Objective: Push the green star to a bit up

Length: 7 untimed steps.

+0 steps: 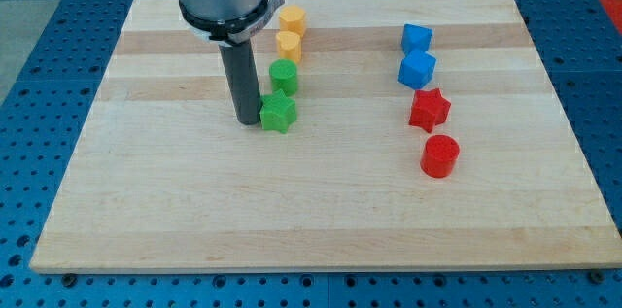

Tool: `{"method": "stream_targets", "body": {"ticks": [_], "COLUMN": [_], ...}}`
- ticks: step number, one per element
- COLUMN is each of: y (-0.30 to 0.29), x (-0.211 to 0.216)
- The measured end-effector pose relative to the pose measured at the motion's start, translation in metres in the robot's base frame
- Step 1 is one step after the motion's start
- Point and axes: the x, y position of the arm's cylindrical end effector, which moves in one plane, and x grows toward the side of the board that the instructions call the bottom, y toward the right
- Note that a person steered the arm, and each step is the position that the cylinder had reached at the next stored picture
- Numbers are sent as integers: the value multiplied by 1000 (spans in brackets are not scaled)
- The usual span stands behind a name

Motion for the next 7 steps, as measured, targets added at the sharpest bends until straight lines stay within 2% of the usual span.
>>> {"method": "stream_targets", "body": {"ticks": [5,6,7], "y": [8,19,70], "x": [14,52,64]}}
